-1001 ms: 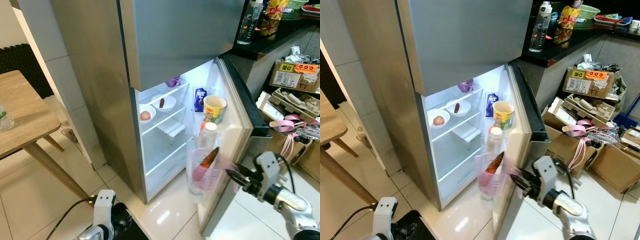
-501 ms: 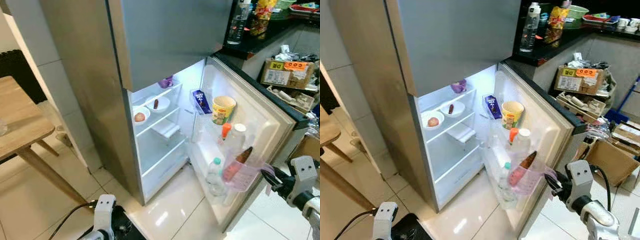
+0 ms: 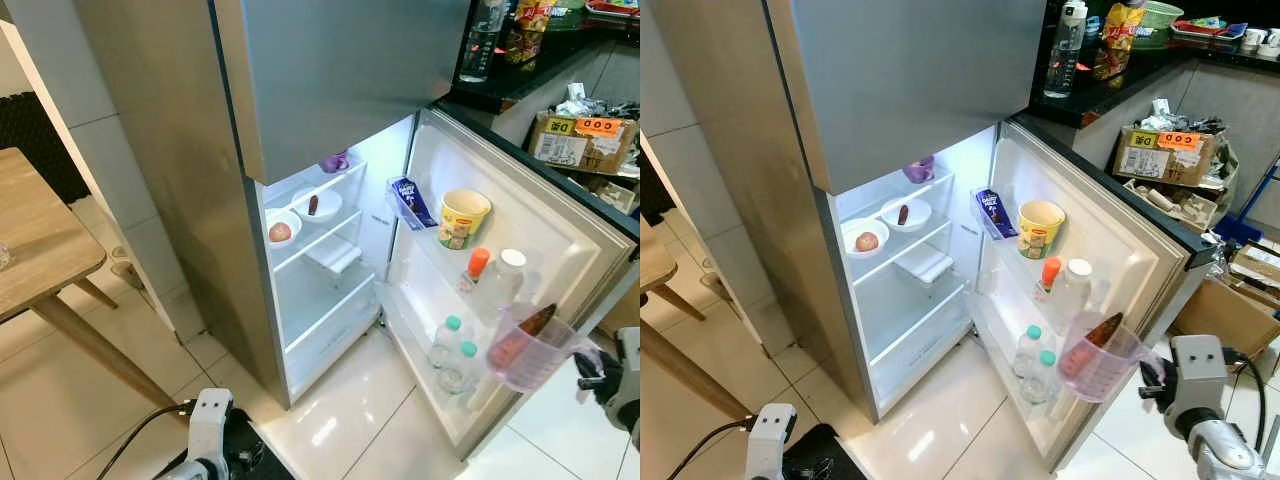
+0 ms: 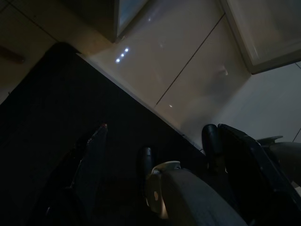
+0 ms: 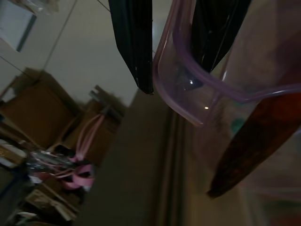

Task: Restocking fridge

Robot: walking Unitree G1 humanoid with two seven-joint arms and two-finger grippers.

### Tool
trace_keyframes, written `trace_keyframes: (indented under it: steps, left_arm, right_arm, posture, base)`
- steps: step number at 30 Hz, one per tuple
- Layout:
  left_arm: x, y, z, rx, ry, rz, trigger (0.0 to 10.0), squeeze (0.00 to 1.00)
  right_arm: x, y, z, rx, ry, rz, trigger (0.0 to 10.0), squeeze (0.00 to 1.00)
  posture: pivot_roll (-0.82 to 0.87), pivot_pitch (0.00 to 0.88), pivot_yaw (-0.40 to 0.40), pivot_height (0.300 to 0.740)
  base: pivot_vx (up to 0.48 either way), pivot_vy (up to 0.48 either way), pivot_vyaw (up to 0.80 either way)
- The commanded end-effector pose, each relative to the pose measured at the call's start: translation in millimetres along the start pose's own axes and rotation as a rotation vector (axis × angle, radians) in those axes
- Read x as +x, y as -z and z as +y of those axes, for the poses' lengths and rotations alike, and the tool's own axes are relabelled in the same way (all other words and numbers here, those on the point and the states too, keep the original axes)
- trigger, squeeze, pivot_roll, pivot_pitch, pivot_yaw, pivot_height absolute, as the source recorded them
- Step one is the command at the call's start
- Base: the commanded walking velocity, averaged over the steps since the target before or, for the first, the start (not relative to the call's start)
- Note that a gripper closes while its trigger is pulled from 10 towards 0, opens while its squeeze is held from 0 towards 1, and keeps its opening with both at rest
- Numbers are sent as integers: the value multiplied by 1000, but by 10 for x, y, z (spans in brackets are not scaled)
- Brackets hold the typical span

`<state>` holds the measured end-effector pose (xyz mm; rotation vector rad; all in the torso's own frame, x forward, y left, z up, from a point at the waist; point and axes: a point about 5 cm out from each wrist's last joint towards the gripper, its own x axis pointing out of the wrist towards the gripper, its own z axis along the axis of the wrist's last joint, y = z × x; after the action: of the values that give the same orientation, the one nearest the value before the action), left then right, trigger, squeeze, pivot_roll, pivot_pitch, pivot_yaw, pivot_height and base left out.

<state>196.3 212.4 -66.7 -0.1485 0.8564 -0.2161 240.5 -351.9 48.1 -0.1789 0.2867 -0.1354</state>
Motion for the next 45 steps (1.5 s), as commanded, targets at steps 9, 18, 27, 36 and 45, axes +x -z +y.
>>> trace_keyframes:
  steps: [9,18,27,36,45]
  left_arm:
    - [6,59,-36,-9,6,19,10000,0]
    - [15,53,-53,-5,10,17,10000,0]
    - [8,86,-57,2,13,27,10000,0]
    - [7,93,-59,10,15,31,10000,0]
    - [13,98,-77,19,21,34,10000,0]
  right_arm:
    - [15,-236,-295,-34,209,-79,10000,0]
    - [107,-391,-192,-14,119,-157,10000,0]
    - [120,-424,233,48,-257,-280,10000,0]
    - [170,-555,407,27,-376,-347,10000,0]
    - [253,-813,162,-42,-158,-392,10000,0]
  posture:
    - [-66,0,-23,740]
    - [-64,0,-26,740]
    - [-60,0,-26,740]
    - [-54,0,-28,740]
    - [-51,0,-29,740]
  base:
    - [0,0,0]
    - [0,0,0]
    - [0,0,0]
    - [0,0,0]
    - [0,0,0]
